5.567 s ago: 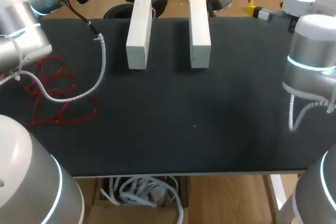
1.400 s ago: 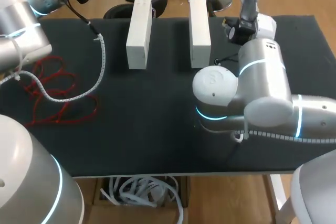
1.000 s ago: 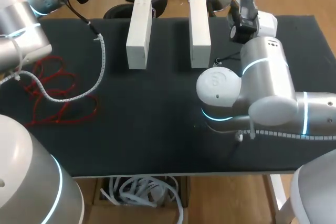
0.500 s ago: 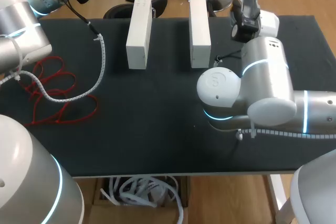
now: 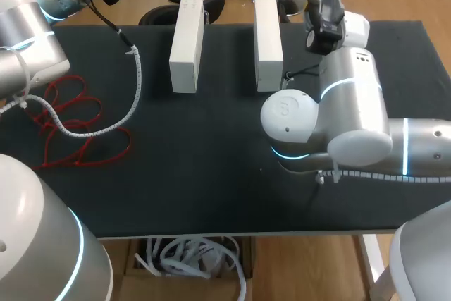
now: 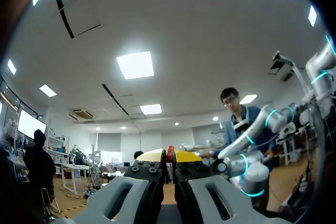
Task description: Grab the tape and strap the tape.
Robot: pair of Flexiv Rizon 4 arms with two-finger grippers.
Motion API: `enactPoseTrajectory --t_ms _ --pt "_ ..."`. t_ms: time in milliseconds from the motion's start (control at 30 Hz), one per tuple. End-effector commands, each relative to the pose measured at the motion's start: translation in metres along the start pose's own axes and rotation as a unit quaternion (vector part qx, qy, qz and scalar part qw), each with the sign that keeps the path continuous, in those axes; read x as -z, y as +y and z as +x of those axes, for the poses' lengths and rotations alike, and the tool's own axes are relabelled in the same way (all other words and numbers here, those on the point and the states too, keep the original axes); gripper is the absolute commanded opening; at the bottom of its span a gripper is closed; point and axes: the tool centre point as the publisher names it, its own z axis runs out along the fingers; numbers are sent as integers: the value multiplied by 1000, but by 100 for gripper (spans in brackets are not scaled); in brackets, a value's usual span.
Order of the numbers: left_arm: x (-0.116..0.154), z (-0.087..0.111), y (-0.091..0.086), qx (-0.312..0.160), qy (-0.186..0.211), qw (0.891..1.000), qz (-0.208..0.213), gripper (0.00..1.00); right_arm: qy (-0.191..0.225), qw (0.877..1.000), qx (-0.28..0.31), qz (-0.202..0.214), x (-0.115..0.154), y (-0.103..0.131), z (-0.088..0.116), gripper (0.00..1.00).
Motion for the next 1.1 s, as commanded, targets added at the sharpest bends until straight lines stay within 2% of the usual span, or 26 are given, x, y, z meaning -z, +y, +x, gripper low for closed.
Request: enactPoseTrajectory --t_ms 33,333,567,900,967,1000,1100 --pt "0 0 1 -1 1 1000 1 0 -1 1000 -1 -3 0 -3 -1 42" --pt "0 0 1 -1 1 1000 1 0 -4 1000 -2 -4 0 -5 -3 38" --pt "0 0 1 -1 1 1000 1 0 -3 1000 -5 -5 -1 -6 -3 28" --pt "0 0 1 -1 1 1000 1 0 -3 1000 -6 -4 -2 -8 -2 21" --pt "0 0 1 -1 1 1000 1 0 -3 1000 -6 -3 -2 -9 -2 15" --pt "0 0 1 -1 1 1000 1 0 -4 1000 -6 -3 -2 -9 -2 6" --pt "0 0 1 -1 1 1000 1 0 -6 1000 -8 -2 -2 -11 -3 0"
